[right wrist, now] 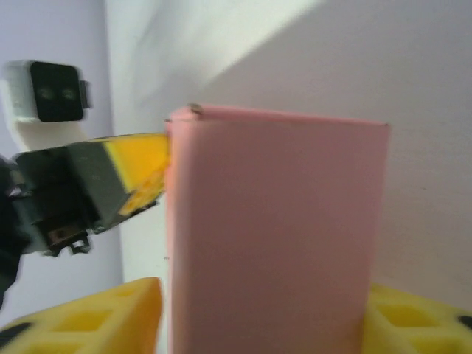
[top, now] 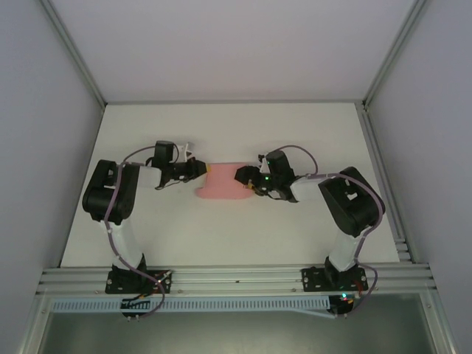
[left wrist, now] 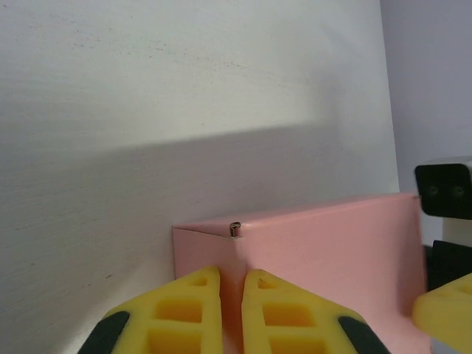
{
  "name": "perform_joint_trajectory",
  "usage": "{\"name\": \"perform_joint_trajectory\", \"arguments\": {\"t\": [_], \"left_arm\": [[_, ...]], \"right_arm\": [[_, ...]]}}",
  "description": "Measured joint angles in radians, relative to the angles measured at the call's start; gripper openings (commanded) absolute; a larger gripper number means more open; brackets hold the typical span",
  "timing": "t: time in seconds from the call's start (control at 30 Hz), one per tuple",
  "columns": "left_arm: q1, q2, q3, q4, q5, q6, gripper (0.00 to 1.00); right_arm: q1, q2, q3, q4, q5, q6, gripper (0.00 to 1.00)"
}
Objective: Assemble paper box
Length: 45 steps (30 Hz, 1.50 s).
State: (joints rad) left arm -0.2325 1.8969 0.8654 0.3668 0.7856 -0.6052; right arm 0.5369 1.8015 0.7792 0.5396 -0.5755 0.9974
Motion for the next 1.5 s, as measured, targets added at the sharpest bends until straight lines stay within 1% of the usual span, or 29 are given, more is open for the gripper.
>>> {"name": "perform_joint_trajectory", "arguments": {"t": [0.03, 0.07, 0.1, 0.13, 0.17, 0.23, 0.27, 0.33, 0.4, 0.47, 0.53, 0.57, 0.63, 0.73, 0.8, 0.9, 1.03, 1.17, 1.37, 1.5], "left_arm": [[0.004, 0.000, 0.000, 0.001, 0.000, -0.001, 0.16], [0.007, -0.001, 0.000, 0.003, 0.002, -0.001, 0.19], [0.008, -0.003, 0.000, 0.009, 0.002, 0.001, 0.24], [0.008, -0.009, 0.001, 0.016, 0.001, 0.005, 0.32], [0.008, -0.018, 0.005, 0.017, 0.000, 0.012, 0.44], [0.007, -0.042, 0.018, 0.013, 0.001, 0.023, 0.82], [0.007, -0.058, 0.031, 0.005, 0.000, 0.036, 0.99], [0.006, -0.097, 0.070, -0.027, -0.016, 0.080, 1.00], [0.003, -0.147, 0.111, -0.072, -0.044, 0.151, 1.00], [-0.007, -0.214, 0.151, -0.131, -0.077, 0.271, 1.00], [-0.040, -0.290, 0.179, -0.197, -0.115, 0.423, 1.00], [-0.074, -0.331, 0.189, -0.236, -0.152, 0.515, 1.00], [-0.169, -0.401, 0.200, -0.304, -0.236, 0.691, 1.00], [-0.346, -0.449, 0.221, -0.417, -0.365, 0.933, 1.00], [-0.432, -0.443, 0.240, -0.496, -0.436, 1.052, 1.00], [-0.497, -0.423, 0.255, -0.596, -0.547, 1.182, 1.00], [-0.517, -0.407, 0.254, -0.645, -0.664, 1.277, 1.00], [-0.517, -0.397, 0.254, -0.643, -0.727, 1.320, 1.00], [-0.523, -0.338, 0.269, -0.645, -0.750, 1.352, 1.00], [-0.525, -0.332, 0.271, -0.629, -0.749, 1.368, 0.99]], "right_arm": [[-0.005, 0.000, -0.002, 0.030, -0.011, 0.014, 0.42], [-0.009, 0.000, -0.002, 0.056, -0.018, 0.029, 0.41], [-0.010, 0.000, -0.002, 0.069, -0.025, 0.037, 0.41], [-0.013, 0.000, -0.003, 0.078, -0.032, 0.047, 0.39], [-0.015, 0.000, -0.003, 0.086, -0.036, 0.053, 0.39], [-0.020, -0.001, -0.002, 0.105, -0.047, 0.063, 0.39], [-0.021, -0.001, -0.002, 0.108, -0.053, 0.070, 0.39], [-0.026, -0.004, -0.002, 0.110, -0.058, 0.085, 0.40], [-0.033, -0.014, -0.002, 0.104, -0.058, 0.105, 0.38], [-0.050, -0.038, -0.002, 0.076, -0.059, 0.132, 0.36], [-0.074, -0.074, -0.001, 0.026, -0.065, 0.158, 0.37], [-0.087, -0.092, 0.003, -0.010, -0.068, 0.167, 0.37], [-0.114, -0.132, 0.031, -0.134, -0.077, 0.186, 0.37], [-0.162, -0.165, 0.135, -0.392, -0.103, 0.188, 0.35], [-0.193, -0.175, 0.212, -0.542, -0.124, 0.183, 0.36], [-0.232, -0.205, 0.263, -0.680, -0.159, 0.186, 0.36], [-0.267, -0.233, 0.283, -0.797, -0.196, 0.215, 0.37], [-0.269, -0.239, 0.283, -0.831, -0.232, 0.276, 0.37], [-0.269, -0.274, 0.266, -0.772, -0.259, 0.405, 0.37], [-0.269, -0.282, 0.266, -0.740, -0.278, 0.445, 0.39]]}}
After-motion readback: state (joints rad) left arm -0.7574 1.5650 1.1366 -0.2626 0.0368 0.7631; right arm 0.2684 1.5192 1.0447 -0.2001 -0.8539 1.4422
